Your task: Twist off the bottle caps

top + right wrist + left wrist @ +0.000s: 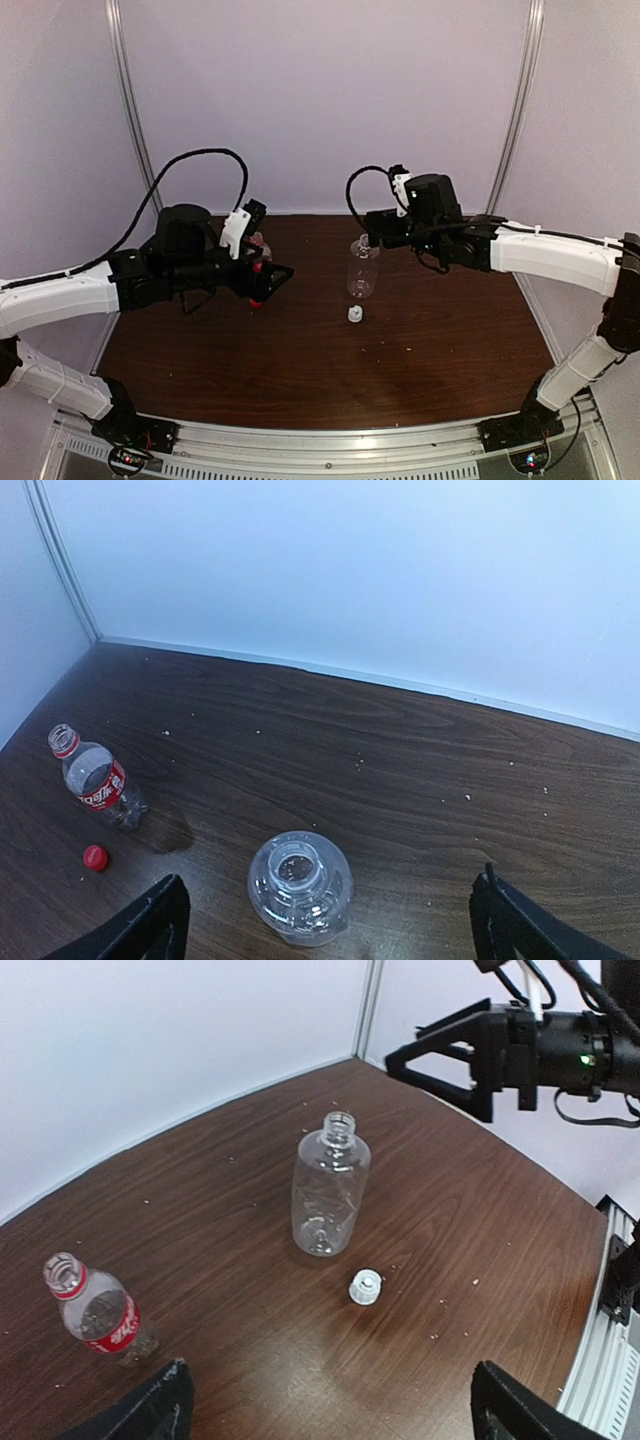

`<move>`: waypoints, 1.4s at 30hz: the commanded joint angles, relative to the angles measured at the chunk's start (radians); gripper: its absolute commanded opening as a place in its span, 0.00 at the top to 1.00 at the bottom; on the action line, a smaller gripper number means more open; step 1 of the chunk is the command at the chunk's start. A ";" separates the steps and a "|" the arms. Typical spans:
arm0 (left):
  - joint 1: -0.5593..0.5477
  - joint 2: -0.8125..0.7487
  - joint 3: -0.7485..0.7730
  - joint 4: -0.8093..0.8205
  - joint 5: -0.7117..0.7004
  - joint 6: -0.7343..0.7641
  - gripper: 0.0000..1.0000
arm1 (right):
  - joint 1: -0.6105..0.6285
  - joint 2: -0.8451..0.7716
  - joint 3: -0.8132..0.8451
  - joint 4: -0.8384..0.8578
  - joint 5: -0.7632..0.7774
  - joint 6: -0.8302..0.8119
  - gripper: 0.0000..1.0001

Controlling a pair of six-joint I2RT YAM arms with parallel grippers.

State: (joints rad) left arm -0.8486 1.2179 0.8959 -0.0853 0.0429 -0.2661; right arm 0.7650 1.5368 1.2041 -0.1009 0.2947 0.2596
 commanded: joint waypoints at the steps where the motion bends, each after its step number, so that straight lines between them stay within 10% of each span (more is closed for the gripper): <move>1: 0.027 -0.060 0.032 -0.015 -0.118 0.020 0.02 | -0.033 -0.093 -0.015 -0.140 0.026 -0.023 0.00; 22: 0.330 -0.177 0.059 -0.141 -0.142 0.039 0.02 | -0.328 -0.319 -0.123 -0.246 -0.080 -0.107 0.00; 42: 0.373 -0.359 -0.084 -0.012 -0.112 0.067 0.02 | -0.374 -0.481 -0.208 -0.305 -0.134 -0.116 0.00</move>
State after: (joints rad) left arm -0.4831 0.9173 0.8650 -0.1986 -0.0933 -0.2119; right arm 0.3969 1.1042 1.0412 -0.4084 0.1936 0.1345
